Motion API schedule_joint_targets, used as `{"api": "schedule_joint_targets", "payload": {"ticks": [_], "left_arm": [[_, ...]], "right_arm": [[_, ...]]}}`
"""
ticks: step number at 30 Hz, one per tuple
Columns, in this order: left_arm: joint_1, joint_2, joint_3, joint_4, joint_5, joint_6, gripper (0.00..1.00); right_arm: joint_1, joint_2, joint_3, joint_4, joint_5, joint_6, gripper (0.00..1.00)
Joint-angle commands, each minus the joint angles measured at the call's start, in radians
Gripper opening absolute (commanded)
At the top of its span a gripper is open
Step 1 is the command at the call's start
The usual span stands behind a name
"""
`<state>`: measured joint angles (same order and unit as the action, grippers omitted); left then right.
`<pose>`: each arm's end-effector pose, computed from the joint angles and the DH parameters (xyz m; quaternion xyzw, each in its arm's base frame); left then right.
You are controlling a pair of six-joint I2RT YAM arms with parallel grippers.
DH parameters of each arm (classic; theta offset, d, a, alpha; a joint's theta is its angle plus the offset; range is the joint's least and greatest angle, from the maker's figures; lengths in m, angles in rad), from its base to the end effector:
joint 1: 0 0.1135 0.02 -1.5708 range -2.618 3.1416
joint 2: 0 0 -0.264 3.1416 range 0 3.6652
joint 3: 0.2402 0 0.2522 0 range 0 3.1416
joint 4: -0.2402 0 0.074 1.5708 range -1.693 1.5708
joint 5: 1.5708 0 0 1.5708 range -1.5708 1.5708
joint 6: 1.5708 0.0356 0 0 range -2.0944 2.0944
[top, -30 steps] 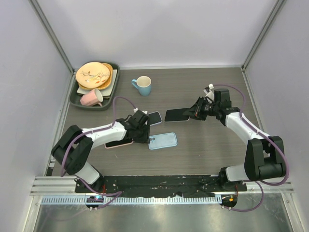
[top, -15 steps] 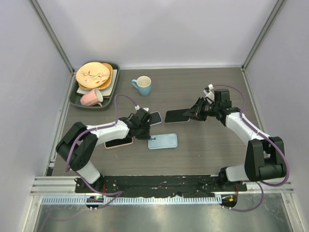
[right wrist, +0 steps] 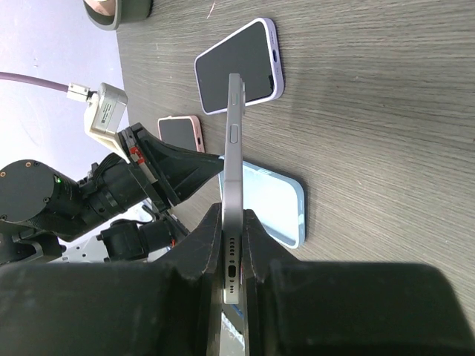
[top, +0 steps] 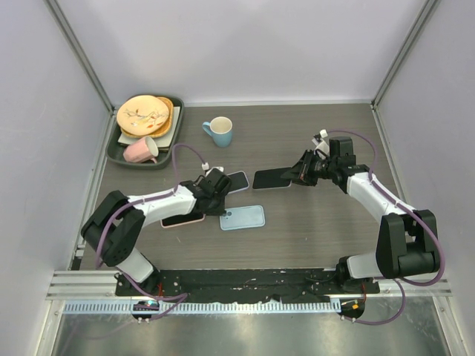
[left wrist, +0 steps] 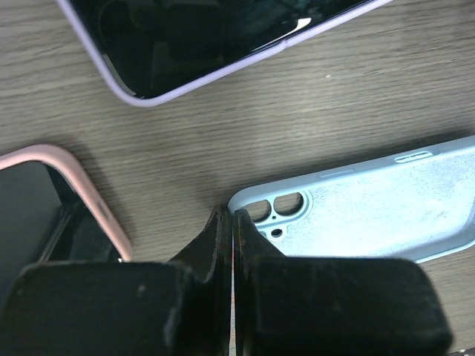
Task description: Put the phone into the phone case
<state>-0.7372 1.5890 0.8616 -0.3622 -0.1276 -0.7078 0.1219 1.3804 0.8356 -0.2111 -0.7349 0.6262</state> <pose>0.2239 -0.1971 0.1625 -0.0009 0.9693 -0.1108 0.2193 0.2787 0.0582 0.2282 0.0759 0.8653 0.4421 0.2237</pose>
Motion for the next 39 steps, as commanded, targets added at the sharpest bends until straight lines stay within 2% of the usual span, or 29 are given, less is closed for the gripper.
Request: {"api": "schedule_joint_targets", "payload": {"ticks": [1,3,5,6,7,9,10,18,24,32,39], "left_arm": [[0.004,-0.066,-0.021,-0.049,-0.055,-0.022,0.00],[0.004,-0.078,-0.026,-0.043,-0.044,-0.021,0.03],[0.004,-0.087,-0.019,-0.046,-0.041,-0.018,0.14],[0.005,-0.092,-0.013,-0.046,-0.040,-0.012,0.34],[0.004,-0.107,-0.009,-0.050,-0.041,-0.009,0.43],[0.004,-0.127,0.002,-0.058,-0.047,-0.005,0.56],[0.004,-0.151,0.005,-0.058,-0.050,-0.001,0.59],[0.004,-0.302,0.020,-0.060,-0.058,0.027,0.64],[0.005,-0.444,-0.009,-0.054,-0.108,0.024,0.65],[0.015,-0.532,-0.042,-0.064,-0.142,0.014,0.68],[0.015,-0.531,-0.064,-0.063,-0.136,0.004,0.69]], "right_arm": [[-0.004,-0.030,0.019,0.038,-0.054,-0.013,0.01],[-0.005,-0.027,0.017,0.039,-0.058,-0.013,0.01],[-0.002,-0.027,0.014,0.039,-0.060,-0.014,0.01],[-0.004,-0.029,0.013,0.039,-0.061,-0.014,0.01],[-0.002,-0.032,0.013,0.038,-0.063,-0.014,0.01],[-0.001,-0.035,0.013,0.033,-0.067,-0.016,0.01],[-0.001,-0.038,0.014,0.029,-0.072,-0.020,0.01],[0.039,-0.040,0.010,0.004,-0.123,-0.066,0.01],[0.169,-0.024,0.008,0.030,-0.123,-0.054,0.01],[0.358,0.029,-0.030,0.205,-0.063,0.055,0.01],[0.380,0.068,-0.124,0.354,-0.029,0.115,0.01]]}}
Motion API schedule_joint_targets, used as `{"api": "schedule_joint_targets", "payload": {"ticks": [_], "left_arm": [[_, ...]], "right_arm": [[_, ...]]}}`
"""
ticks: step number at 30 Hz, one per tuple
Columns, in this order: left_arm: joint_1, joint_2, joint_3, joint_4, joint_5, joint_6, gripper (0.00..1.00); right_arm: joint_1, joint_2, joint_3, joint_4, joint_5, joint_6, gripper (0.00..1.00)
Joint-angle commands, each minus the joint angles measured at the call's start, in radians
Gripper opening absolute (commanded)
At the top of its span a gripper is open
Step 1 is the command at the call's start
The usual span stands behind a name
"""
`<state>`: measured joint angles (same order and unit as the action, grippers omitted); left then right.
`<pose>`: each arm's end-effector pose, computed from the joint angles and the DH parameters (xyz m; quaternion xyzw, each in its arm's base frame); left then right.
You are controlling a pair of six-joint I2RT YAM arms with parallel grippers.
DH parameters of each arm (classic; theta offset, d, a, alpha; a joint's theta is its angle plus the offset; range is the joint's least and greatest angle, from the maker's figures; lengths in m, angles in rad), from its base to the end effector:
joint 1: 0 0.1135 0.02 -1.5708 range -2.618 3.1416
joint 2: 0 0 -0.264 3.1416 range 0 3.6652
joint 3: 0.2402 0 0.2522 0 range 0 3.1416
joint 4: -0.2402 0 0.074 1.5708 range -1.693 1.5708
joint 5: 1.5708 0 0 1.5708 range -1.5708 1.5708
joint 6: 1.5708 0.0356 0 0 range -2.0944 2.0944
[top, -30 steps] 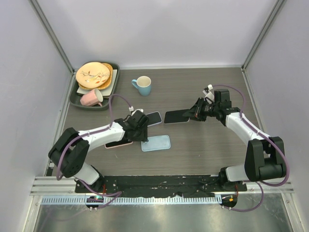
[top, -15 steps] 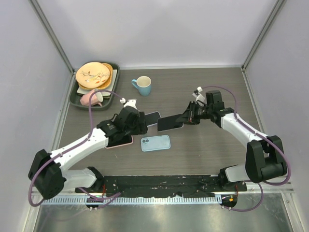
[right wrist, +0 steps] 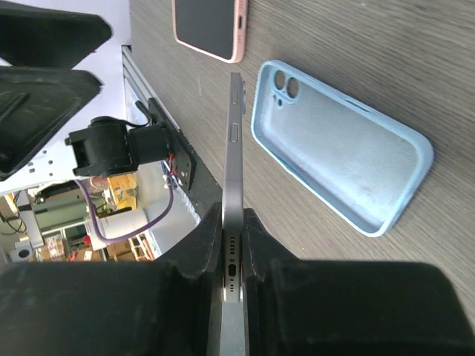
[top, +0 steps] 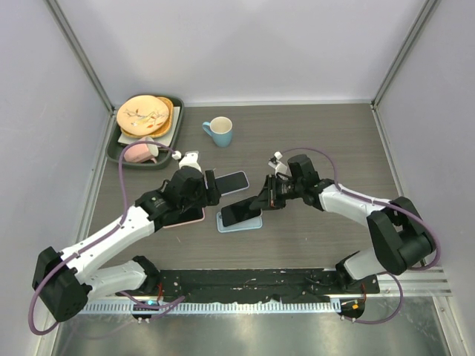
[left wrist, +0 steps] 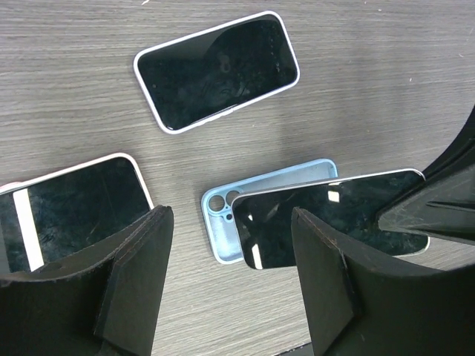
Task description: Put the phone into the phone case
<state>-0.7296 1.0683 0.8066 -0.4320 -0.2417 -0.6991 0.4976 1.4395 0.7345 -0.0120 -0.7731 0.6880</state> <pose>0.1760 -0.1459 0.2700 -0.0375 0.8994 -0.1937 0.3900 0.2393 0.1583 0.1968 -0.0752 0.8541 0.4989 0.1264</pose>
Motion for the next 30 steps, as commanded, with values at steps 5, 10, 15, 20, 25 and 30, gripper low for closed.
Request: {"api": "schedule_joint_targets", "payload": {"ticks": [5,10,15,20,25,30], "left_arm": [[0.006,-0.002,-0.017,0.013,-0.018,-0.005,0.69],[0.007,0.001,-0.023,0.016,-0.013,-0.007,0.69],[0.007,-0.002,-0.030,0.015,-0.011,-0.010,0.69],[0.006,-0.004,-0.040,0.016,-0.016,-0.011,0.69],[0.006,0.004,-0.047,0.021,-0.013,-0.011,0.69],[0.006,0.028,-0.055,0.036,0.001,-0.014,0.69]], "right_arm": [[0.006,0.032,-0.053,0.168,0.020,0.036,0.01],[0.006,0.071,-0.067,0.204,0.021,0.033,0.01],[0.006,0.099,-0.069,0.218,0.020,0.033,0.01],[0.006,0.114,-0.073,0.210,0.017,0.031,0.01],[0.007,0.133,-0.104,0.222,0.018,0.038,0.01],[0.013,0.182,-0.119,0.227,0.035,0.008,0.01]]}}
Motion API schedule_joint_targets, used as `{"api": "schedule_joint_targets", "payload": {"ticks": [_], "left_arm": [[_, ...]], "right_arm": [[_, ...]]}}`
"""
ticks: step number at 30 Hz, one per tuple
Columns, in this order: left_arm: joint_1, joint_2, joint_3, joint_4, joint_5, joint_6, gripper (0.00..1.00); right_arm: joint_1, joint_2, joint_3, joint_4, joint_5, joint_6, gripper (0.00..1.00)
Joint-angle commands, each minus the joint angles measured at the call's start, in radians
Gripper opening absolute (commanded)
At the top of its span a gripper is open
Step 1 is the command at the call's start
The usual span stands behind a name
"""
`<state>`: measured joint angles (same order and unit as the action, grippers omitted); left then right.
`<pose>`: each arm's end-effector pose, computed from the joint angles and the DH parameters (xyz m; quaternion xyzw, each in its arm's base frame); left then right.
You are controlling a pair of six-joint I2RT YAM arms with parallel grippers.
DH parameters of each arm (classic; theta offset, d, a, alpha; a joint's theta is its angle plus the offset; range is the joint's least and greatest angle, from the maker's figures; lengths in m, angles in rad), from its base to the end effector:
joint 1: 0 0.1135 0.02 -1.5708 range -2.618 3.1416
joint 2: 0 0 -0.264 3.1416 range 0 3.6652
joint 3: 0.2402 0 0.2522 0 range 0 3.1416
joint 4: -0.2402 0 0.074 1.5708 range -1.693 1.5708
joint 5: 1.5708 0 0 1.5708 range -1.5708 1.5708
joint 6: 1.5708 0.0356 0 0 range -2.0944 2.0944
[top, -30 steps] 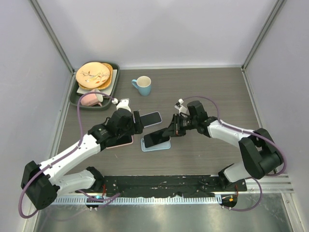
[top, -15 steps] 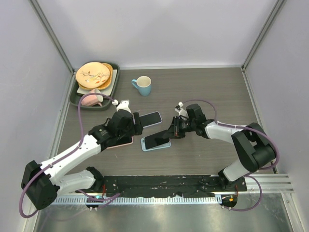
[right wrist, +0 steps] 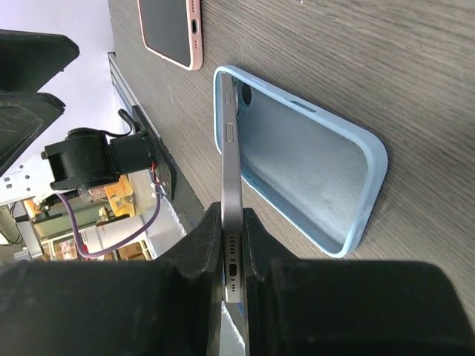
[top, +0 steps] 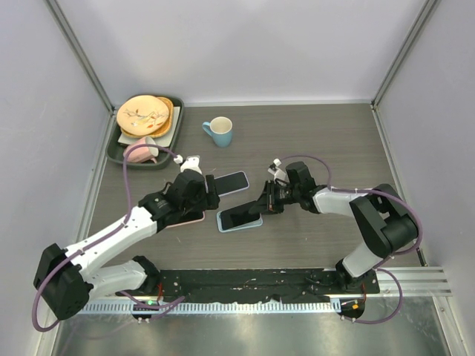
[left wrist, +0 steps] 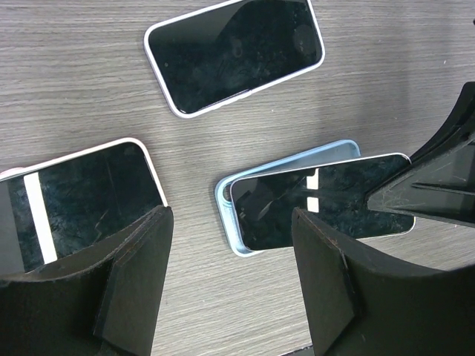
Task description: Put the phone into the phone case
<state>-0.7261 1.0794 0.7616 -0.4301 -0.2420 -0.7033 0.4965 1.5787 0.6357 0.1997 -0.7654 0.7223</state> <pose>0.1750 -0.1440 0.2529 -0.0379 0.9103 -0.1766 0.3724 0.2414 0.1588 0.1470 -0.0535 0.8609 0.4938 0.1101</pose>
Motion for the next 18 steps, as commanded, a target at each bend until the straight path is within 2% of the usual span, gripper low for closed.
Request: {"api": "schedule_joint_targets", "payload": {"ticks": [1,8,18], "left_arm": [[0.002,0.020,-0.010,0.042,0.004,-0.010,0.69],[0.004,0.043,-0.016,0.054,0.021,-0.021,0.69],[0.004,0.105,-0.018,0.097,0.096,-0.024,0.68]], "right_arm": [[0.017,0.064,-0.019,0.014,0.034,-0.033,0.01],[0.025,0.175,-0.004,0.001,0.069,-0.093,0.01],[0.025,0.198,0.044,-0.140,0.182,-0.188,0.01]]}}
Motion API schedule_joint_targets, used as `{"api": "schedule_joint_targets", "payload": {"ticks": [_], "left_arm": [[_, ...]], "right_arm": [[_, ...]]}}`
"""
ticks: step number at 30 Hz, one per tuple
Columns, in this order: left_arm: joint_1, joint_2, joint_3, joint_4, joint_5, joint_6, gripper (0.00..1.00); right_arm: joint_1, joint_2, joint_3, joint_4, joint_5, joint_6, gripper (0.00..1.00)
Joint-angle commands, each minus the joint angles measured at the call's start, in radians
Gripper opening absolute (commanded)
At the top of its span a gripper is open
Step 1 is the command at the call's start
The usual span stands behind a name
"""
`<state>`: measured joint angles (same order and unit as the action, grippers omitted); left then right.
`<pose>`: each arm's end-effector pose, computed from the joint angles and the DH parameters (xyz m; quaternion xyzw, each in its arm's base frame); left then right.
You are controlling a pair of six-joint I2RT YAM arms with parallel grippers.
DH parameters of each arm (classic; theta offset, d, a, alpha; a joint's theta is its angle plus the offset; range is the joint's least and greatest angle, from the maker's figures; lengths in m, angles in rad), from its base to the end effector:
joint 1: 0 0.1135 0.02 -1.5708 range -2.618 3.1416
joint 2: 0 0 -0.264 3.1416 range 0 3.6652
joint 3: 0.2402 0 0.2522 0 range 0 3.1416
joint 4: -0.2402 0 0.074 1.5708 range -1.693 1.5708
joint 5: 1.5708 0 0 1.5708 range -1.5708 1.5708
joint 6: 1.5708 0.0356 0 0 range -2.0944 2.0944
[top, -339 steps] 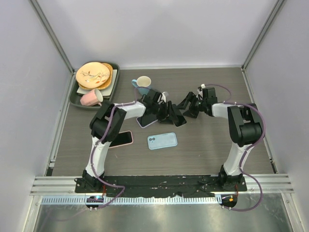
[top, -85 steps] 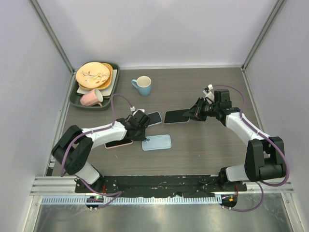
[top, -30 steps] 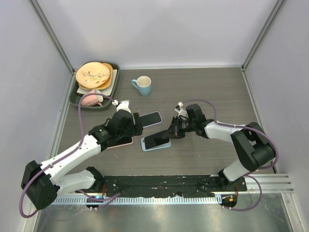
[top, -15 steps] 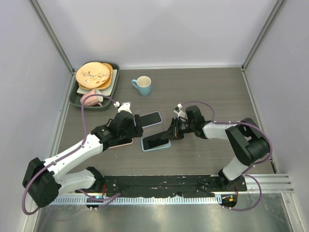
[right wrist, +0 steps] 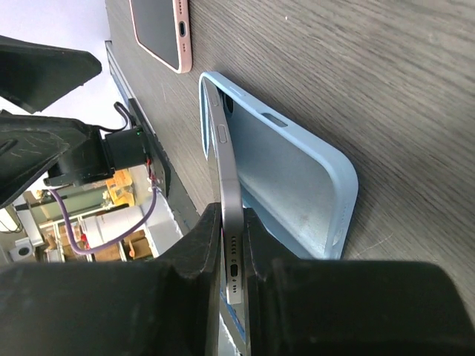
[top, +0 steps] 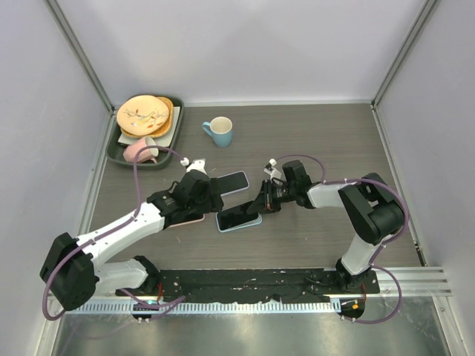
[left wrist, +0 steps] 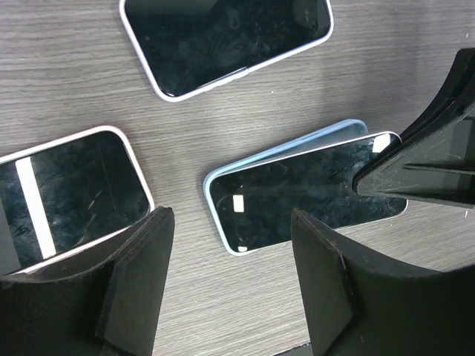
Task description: Put the phone into the phone case
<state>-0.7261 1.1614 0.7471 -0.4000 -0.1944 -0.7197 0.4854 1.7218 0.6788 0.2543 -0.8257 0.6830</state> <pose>0.1826 -0.1529 0.2328 -0.0329 0.9250 -0.1755 0.3353 0.2567 0.1650 0.1235 -0.0686 0.8578 0.5020 0.0867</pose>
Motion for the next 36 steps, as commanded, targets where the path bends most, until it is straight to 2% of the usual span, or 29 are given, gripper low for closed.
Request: {"api": "schedule_joint_targets", "payload": {"ticks": [1,6,10,12,15,23,29,36], "left_arm": [[0.004,0.032,0.000,0.078,0.059,-0.007,0.66],[0.002,0.116,0.015,0.133,0.147,-0.009,0.60],[0.001,0.190,0.026,0.181,0.191,-0.017,0.57],[-0.003,0.234,0.032,0.210,0.240,-0.023,0.55],[-0.016,0.282,0.049,0.236,0.260,-0.027,0.49],[-0.059,0.327,0.049,0.293,0.271,-0.061,0.42],[-0.078,0.369,0.040,0.302,0.282,-0.081,0.22],[-0.082,0.403,0.011,0.299,0.277,-0.106,0.06]], "right_arm": [[0.036,0.059,0.004,-0.210,0.255,-0.154,0.01],[0.039,0.078,0.034,-0.309,0.339,-0.184,0.04],[0.068,0.088,0.082,-0.403,0.445,-0.223,0.15],[0.079,0.090,0.094,-0.438,0.488,-0.237,0.17],[0.105,0.104,0.119,-0.480,0.546,-0.249,0.18],[0.206,0.176,0.188,-0.573,0.691,-0.260,0.24],[0.245,0.222,0.249,-0.651,0.793,-0.264,0.33],[0.257,0.213,0.298,-0.734,0.902,-0.283,0.47]]}}
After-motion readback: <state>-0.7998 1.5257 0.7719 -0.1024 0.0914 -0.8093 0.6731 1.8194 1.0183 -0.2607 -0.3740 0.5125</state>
